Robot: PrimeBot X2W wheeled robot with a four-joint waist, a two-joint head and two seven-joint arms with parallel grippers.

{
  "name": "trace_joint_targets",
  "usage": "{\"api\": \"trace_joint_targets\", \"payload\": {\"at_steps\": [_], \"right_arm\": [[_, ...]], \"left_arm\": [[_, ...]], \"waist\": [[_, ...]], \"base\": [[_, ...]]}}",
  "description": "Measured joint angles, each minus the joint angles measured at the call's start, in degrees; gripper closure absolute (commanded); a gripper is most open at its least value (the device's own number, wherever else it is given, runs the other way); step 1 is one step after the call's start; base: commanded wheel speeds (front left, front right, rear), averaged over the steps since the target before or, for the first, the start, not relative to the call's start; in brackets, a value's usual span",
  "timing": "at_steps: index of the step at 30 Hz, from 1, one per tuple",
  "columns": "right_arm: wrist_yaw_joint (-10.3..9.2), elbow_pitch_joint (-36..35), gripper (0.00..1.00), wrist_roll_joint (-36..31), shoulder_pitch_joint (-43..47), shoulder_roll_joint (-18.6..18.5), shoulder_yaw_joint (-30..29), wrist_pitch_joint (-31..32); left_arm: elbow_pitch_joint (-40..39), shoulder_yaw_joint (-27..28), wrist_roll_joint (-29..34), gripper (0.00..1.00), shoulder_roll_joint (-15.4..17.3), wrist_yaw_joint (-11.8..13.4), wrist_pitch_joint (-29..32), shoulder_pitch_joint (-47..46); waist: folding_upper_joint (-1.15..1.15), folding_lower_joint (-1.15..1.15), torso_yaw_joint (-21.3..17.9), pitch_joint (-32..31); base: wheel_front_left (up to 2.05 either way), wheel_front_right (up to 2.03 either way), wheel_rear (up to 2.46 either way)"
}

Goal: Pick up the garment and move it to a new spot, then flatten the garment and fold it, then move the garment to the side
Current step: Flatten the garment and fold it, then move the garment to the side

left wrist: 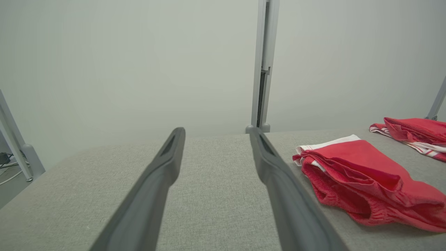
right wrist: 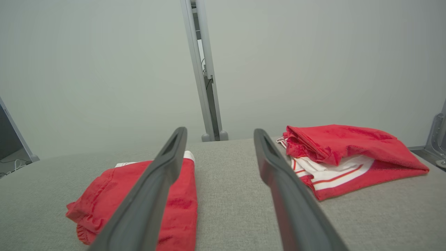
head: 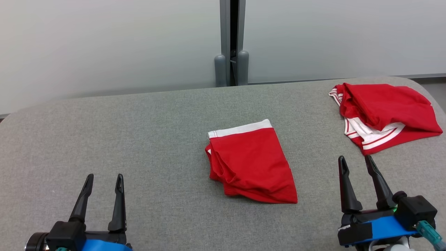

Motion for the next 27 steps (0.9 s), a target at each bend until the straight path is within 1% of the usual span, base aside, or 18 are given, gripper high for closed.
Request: {"api": "trace_joint_targets", "payload": {"at_steps": [12, 27], "right_arm": [[0.0, -0.08, 0.0, -1.54, 2.55, 1.23, -0.8, 0.0], [0.0, 1.32, 0.0, -1.71, 2.63, 1.55, 0.09, 0.0]], "left_arm": [[-0.14, 0.75, 0.7, 0.0, -0.01, -0.26, 0.0, 2.97], [0.01, 0.68, 0.36, 0.0, 0.0, -0.12, 0.0, 3.2]], "waist": [[0.0, 0.0, 0.65, -1.14], [0.0, 0.0, 1.07, -1.48]], "base": [[0.0, 0.0, 0.0], [0.0, 0.0, 0.0]]}}
